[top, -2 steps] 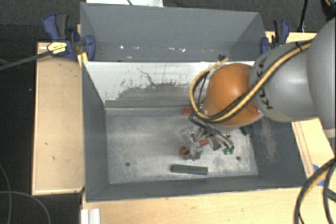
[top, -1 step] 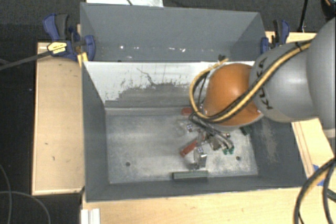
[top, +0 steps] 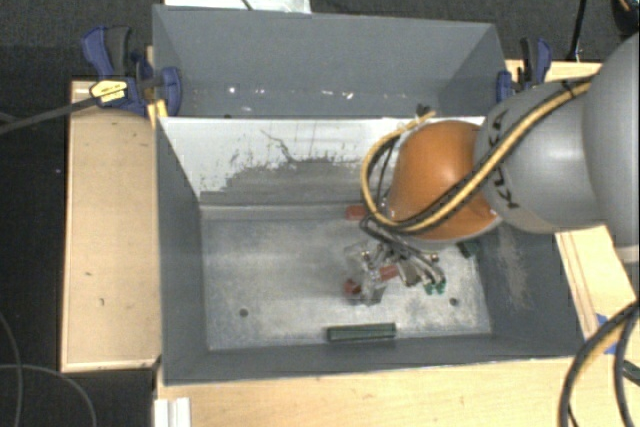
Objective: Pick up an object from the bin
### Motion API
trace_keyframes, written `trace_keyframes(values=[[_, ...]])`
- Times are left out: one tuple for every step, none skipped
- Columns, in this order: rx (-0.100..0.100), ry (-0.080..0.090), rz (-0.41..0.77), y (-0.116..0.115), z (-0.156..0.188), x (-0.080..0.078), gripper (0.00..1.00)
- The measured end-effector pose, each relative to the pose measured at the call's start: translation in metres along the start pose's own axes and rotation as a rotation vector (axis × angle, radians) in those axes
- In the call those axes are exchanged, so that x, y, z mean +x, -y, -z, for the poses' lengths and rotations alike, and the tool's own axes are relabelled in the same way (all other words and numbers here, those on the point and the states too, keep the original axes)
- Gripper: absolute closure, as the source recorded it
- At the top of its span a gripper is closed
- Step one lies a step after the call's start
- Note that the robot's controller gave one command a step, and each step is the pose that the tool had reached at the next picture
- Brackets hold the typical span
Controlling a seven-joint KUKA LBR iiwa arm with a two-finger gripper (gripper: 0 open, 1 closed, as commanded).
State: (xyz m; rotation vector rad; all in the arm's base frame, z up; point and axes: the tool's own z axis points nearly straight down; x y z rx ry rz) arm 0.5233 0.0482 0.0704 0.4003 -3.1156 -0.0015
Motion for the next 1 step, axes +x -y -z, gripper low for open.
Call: trace_keyframes(values=[[0.004, 0.012, 0.218, -0.0159, 0.1943, -0.0165, 1.00]])
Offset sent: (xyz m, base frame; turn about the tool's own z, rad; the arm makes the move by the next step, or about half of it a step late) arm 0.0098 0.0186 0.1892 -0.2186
